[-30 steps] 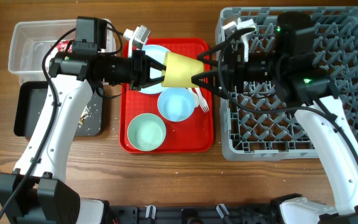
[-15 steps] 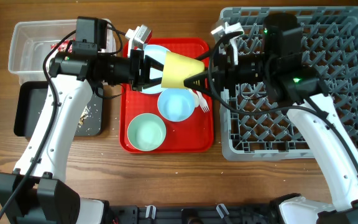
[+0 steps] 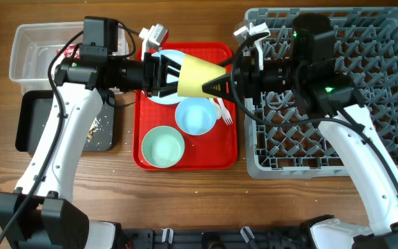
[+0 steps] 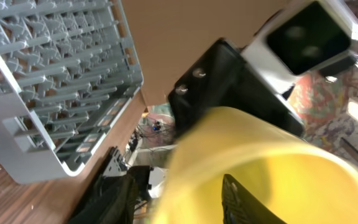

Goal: Sort waste into correct bins and load items into the dishwasher rack
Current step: 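Hand the yellow cup from the left gripper to the right gripper, then lower the yellow cup into the rack with the right gripper, release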

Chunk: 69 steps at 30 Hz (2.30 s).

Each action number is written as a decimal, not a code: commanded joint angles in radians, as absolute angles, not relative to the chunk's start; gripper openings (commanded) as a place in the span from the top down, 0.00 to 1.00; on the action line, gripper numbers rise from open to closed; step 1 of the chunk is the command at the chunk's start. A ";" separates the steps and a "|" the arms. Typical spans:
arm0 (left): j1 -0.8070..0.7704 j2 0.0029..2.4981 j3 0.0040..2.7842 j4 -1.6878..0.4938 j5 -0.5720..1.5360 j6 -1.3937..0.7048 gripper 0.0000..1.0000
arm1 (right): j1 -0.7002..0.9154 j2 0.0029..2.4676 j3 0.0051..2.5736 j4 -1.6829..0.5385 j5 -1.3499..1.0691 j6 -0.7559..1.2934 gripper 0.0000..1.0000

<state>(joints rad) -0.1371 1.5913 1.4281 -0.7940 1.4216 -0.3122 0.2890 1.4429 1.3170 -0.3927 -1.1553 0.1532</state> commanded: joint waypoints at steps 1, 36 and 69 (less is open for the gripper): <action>-0.096 1.591 1.435 -0.773 1.348 -0.321 0.51 | 0.238 1.425 1.314 -0.489 -0.879 0.199 0.56; -0.160 1.592 1.433 -0.978 0.234 -0.321 0.43 | 0.239 1.629 1.268 -1.392 -0.090 0.422 0.52; -0.160 1.592 1.433 -1.003 0.234 -0.321 0.39 | 0.245 1.631 1.638 -1.588 -0.065 0.341 0.23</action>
<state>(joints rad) -0.1555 1.5932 1.4273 -1.0004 0.2432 -0.3267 0.2352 1.6222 1.6714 -1.5951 -0.0772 0.3542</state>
